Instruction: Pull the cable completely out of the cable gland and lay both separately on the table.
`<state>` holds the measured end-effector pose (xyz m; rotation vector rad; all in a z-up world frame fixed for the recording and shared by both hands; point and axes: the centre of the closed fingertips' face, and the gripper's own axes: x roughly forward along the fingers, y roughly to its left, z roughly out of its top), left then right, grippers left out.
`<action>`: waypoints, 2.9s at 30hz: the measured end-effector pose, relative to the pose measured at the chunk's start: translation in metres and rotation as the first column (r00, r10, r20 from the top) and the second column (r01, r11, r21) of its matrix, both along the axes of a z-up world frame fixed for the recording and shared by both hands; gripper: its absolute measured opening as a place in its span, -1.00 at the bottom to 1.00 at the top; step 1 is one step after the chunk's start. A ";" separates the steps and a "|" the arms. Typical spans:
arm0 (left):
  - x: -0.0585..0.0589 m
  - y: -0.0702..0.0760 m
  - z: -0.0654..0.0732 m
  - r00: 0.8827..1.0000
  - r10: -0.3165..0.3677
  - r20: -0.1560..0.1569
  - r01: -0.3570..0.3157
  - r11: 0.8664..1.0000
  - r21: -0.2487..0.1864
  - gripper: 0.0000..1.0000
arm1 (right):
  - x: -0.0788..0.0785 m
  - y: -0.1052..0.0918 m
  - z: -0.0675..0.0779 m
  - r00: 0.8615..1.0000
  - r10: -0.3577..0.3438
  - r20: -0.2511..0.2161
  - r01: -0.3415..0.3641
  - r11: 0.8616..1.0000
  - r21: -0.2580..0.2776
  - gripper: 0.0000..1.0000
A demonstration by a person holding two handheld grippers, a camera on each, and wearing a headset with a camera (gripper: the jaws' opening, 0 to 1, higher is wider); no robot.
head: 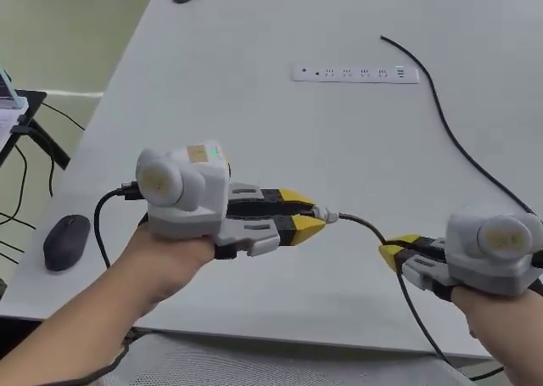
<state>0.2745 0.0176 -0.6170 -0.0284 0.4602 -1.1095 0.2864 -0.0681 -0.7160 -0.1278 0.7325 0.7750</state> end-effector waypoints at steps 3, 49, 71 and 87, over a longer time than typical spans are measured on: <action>0.000 0.000 -0.002 1.000 -0.006 0.002 0.006 1.000 0.012 -0.70 | 0.001 0.004 0.006 1.000 0.015 0.016 -0.015 1.000 -0.001 -0.82; -0.006 -0.006 -0.002 1.000 -0.005 -0.014 0.005 1.000 0.005 -0.70 | -0.013 0.071 0.054 0.842 0.455 0.290 -0.415 0.890 -0.190 -1.00; -0.010 -0.006 0.001 0.999 0.039 -0.018 -0.040 0.999 -0.012 -0.70 | -0.003 0.020 0.018 0.959 0.244 0.145 -0.237 0.969 -0.065 -1.00; -0.008 -0.004 -0.005 0.999 0.031 -0.006 -0.031 1.000 0.005 -0.70 | 0.004 0.024 0.032 0.966 0.224 0.132 -0.220 0.975 -0.042 -1.00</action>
